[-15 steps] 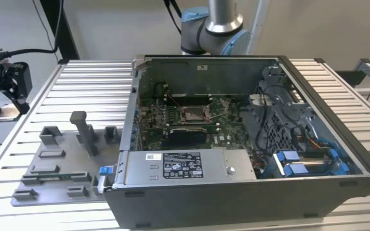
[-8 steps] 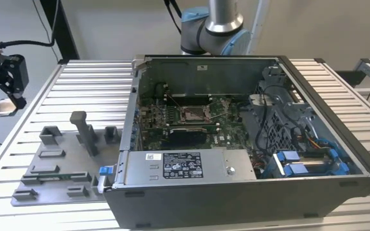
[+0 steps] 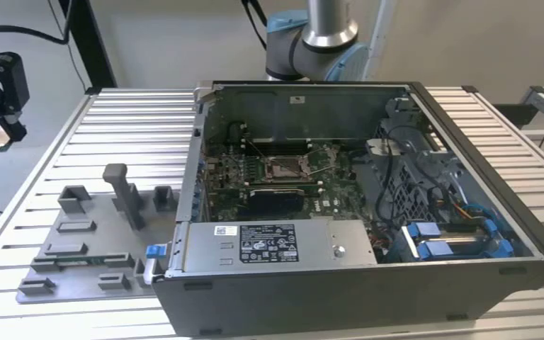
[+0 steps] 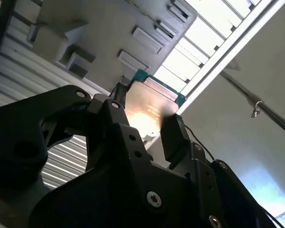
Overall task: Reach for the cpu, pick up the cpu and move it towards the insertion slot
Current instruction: 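Pick up the cpu and move it towards the insertion slot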
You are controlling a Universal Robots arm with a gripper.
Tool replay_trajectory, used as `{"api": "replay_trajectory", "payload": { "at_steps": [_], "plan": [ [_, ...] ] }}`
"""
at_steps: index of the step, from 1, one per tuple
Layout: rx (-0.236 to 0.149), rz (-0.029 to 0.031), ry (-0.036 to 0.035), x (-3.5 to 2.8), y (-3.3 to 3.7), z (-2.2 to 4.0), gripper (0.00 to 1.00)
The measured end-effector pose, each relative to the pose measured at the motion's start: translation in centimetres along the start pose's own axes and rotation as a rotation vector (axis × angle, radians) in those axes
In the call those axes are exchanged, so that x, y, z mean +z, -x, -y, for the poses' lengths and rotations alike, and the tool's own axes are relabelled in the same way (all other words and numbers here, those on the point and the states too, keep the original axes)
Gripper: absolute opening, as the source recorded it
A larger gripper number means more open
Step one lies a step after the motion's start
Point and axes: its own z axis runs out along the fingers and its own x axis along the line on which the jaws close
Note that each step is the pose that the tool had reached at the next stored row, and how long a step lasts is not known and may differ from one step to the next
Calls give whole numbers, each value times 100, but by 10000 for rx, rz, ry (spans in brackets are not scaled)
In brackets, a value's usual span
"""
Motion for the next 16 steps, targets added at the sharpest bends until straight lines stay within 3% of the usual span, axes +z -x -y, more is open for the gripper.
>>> {"api": "replay_trajectory", "payload": {
  "at_steps": [4, 16],
  "plan": [
    [-2, 14, -3, -112, -1, -3, 0],
    [0, 16, -2, -211, -1, -7, 0]
  ]
}}
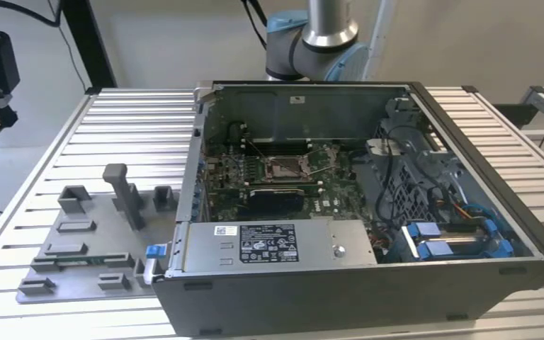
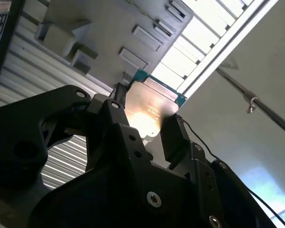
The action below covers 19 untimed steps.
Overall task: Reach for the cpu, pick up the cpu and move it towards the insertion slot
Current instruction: 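Pick up the cpu and move it towards the insertion slot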
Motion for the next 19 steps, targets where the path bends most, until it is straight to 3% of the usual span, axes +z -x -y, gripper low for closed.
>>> {"api": "replay_trajectory", "payload": {
  "at_steps": [8, 13, 19],
  "plan": [
    [-2, -3, -2, -30, 8, 0, 0],
    [-1, -8, 0, -27, 122, 6, 0],
    [0, -40, 2, -28, 314, 18, 0]
  ]
}}
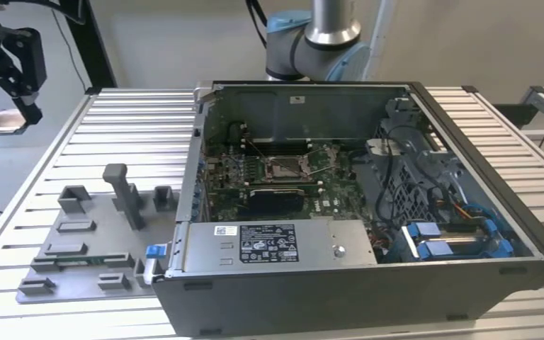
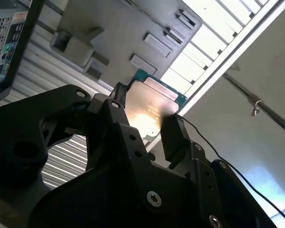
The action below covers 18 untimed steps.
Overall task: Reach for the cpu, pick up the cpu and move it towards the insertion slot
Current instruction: 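Pick up the cpu and move it towards the insertion slot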
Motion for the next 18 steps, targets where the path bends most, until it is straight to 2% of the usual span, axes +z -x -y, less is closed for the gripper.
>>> {"api": "replay_trajectory", "payload": {
  "at_steps": [18],
  "plan": [
    [4, -109, 7, -2, 658, 38, 0]
  ]
}}
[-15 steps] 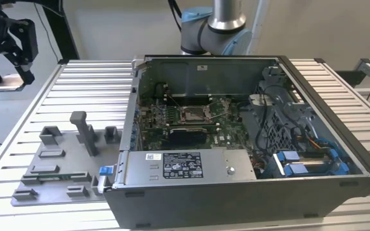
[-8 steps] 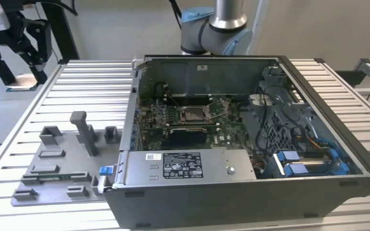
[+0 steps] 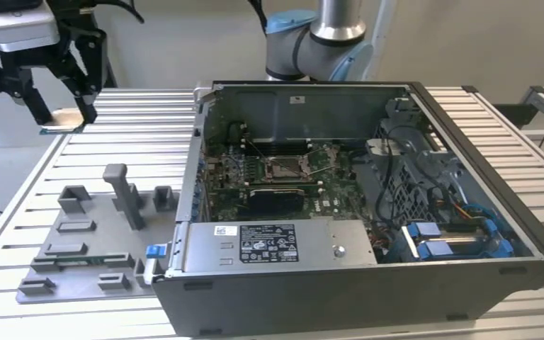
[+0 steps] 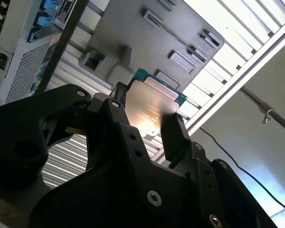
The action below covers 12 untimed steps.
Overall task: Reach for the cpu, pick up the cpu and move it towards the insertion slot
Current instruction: 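Pick up the cpu and move it towards the insertion slot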
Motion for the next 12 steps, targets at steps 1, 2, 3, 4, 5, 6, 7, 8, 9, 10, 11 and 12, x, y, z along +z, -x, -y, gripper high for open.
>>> {"api": "replay_trajectory", "payload": {
  "at_steps": [1, 2, 3, 4, 5, 6, 7, 8, 9, 10, 11, 12],
  "plan": [
    [1, -5, 1, 0, 36, 2, 0],
    [1, -10, 1, -1, 72, 4, 0],
    [1, -16, 1, -1, 108, 6, 0],
    [0, -21, 1, -2, 146, 9, 0],
    [1, -26, 1, -3, 181, 10, 0],
    [1, -31, 2, -3, 217, 12, 0],
    [1, -36, 3, -3, 254, 14, 0],
    [1, -41, 2, -4, 290, 17, 0],
    [1, -46, 3, -4, 326, 19, 0],
    [2, -51, 3, -5, 362, 21, 0],
    [1, -56, 3, -6, 398, 23, 0],
    [1, -61, 3, -6, 434, 25, 0]
  ]
}}
